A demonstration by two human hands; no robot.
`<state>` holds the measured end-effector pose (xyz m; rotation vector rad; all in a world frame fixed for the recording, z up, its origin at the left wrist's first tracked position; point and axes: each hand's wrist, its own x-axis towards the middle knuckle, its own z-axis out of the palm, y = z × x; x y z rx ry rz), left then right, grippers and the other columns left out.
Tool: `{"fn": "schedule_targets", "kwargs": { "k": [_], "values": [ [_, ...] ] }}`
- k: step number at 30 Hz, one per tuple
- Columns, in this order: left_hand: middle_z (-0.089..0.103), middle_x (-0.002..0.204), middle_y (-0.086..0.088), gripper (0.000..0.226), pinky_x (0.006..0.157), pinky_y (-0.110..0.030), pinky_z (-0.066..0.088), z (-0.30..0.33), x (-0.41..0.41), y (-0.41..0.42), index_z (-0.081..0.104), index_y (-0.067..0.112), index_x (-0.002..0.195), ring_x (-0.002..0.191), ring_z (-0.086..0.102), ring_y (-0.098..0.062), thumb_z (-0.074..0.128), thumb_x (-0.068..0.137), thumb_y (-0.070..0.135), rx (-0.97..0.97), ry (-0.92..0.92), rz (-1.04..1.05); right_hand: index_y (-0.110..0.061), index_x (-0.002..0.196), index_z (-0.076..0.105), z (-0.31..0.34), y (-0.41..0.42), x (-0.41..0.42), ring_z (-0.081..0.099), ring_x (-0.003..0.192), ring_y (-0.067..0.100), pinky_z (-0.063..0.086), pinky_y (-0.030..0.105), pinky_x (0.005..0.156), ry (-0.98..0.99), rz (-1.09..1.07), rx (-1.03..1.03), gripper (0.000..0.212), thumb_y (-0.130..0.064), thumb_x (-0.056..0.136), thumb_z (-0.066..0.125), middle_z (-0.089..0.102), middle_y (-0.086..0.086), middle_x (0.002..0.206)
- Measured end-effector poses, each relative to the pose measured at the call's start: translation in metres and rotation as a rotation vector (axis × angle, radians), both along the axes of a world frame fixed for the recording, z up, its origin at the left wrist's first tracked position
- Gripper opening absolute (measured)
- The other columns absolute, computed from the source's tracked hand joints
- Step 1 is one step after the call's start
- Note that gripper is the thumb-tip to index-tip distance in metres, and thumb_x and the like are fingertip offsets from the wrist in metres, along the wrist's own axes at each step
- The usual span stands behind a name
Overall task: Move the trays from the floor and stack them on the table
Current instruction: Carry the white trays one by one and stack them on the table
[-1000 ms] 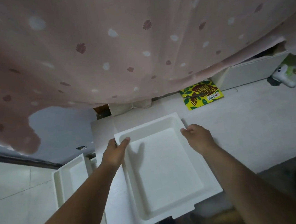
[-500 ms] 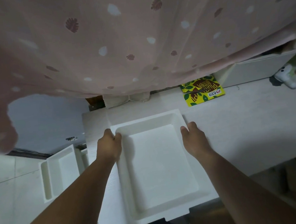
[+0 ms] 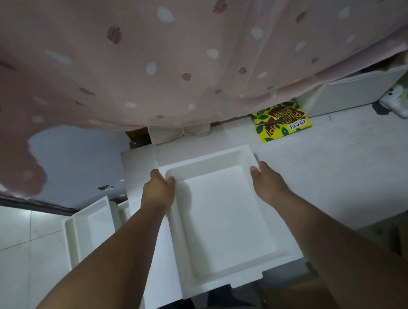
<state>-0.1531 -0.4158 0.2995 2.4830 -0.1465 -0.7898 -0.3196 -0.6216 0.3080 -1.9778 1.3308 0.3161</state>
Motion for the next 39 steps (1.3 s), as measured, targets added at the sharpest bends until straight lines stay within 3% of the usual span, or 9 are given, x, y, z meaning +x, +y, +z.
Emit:
{"fn": "schedule_targets", "kwargs": {
  "k": [3,7,10,16,22,25,28,34,39],
  "values": [
    [0.045,0.15,-0.012,0.078,0.101,-0.044,0.045,0.025,0.0,0.007,0.021,0.019,0.153,0.131,0.049,-0.038,0.053,0.092,0.056,-0.107,0.066,0.08,-0.014,0.147,0.038,0.015,-0.002,-0.004,0.05,0.13,0.038,0.041,0.044,0.103,-0.041,-0.071,0.028,0.061,-0.054,0.1,0.036,0.053,0.016,0.144],
    [0.055,0.142,-0.013,0.063,0.109,-0.045,0.039,0.057,0.001,0.034,0.041,0.016,0.145,0.128,0.052,-0.036,0.043,0.095,0.055,-0.152,-0.011,0.185,-0.011,0.144,0.044,0.034,0.003,-0.009,0.052,0.128,0.036,0.043,0.042,0.101,-0.151,-0.125,-0.091,0.058,-0.048,0.099,0.047,0.056,0.018,0.141],
    [0.067,0.122,-0.009,0.044,0.099,-0.05,0.05,0.088,0.0,0.068,0.058,0.015,0.123,0.104,0.066,-0.028,0.043,0.097,0.047,-0.366,-0.005,0.248,-0.013,0.143,0.047,0.05,0.023,0.001,0.054,0.126,0.033,0.044,0.042,0.1,-0.308,-0.092,-0.201,0.053,-0.041,0.098,0.052,0.055,0.014,0.14],
    [0.073,0.109,-0.008,0.031,0.085,-0.038,0.055,0.13,0.016,0.162,0.063,0.011,0.126,0.093,0.072,-0.028,0.051,0.1,0.02,-0.436,-0.014,0.239,-0.02,0.128,0.065,0.081,0.123,0.047,0.064,0.098,0.017,0.047,0.026,0.082,-0.467,0.328,-0.131,0.033,-0.023,0.097,0.054,0.068,0.003,0.12],
    [0.073,0.102,-0.009,0.017,0.086,-0.041,0.053,0.096,0.023,0.283,0.065,0.013,0.11,0.087,0.071,-0.028,0.051,0.1,0.019,-0.389,0.084,0.402,-0.029,0.12,0.07,0.077,0.239,0.087,0.07,0.095,0.02,0.055,0.03,0.088,-0.271,0.694,-0.01,0.03,-0.029,0.096,0.051,0.073,0.002,0.113],
    [0.073,0.098,-0.013,0.021,0.066,-0.03,0.05,0.061,0.014,0.369,0.068,0.006,0.108,0.075,0.068,-0.025,0.054,0.097,0.018,-0.315,0.178,0.467,-0.026,0.124,0.069,0.067,0.307,0.106,0.063,0.112,0.02,0.048,0.028,0.093,-0.136,0.857,-0.009,0.033,-0.029,0.096,0.052,0.068,-0.001,0.128],
    [0.074,0.096,-0.015,0.017,0.059,-0.025,0.045,0.035,0.0,0.454,0.07,0.008,0.095,0.069,0.068,-0.025,0.056,0.094,0.019,-0.247,0.261,0.523,-0.026,0.128,0.066,0.053,0.379,0.112,0.061,0.118,0.021,0.047,0.03,0.097,-0.054,0.904,0.024,0.034,-0.03,0.096,0.054,0.066,0.001,0.131],
    [0.073,0.099,-0.021,0.018,0.054,-0.022,0.04,-0.002,-0.009,0.575,0.068,0.005,0.088,0.067,0.062,-0.025,0.051,0.093,0.012,-0.139,0.356,0.582,-0.028,0.134,0.06,0.018,0.494,0.122,0.066,0.097,0.019,0.048,0.023,0.077,0.039,0.954,0.119,0.037,-0.026,0.097,0.056,0.067,0.006,0.125],
    [0.073,0.097,-0.01,0.023,0.053,-0.022,0.041,-0.023,0.008,0.62,0.066,0.01,0.109,0.073,0.066,-0.024,0.047,0.097,0.014,-0.154,0.399,0.619,-0.03,0.137,0.056,0.003,0.541,0.146,0.062,0.089,0.013,0.043,0.022,0.072,0.117,0.932,0.16,0.044,-0.037,0.094,0.056,0.07,0.002,0.116]
  ]
}}
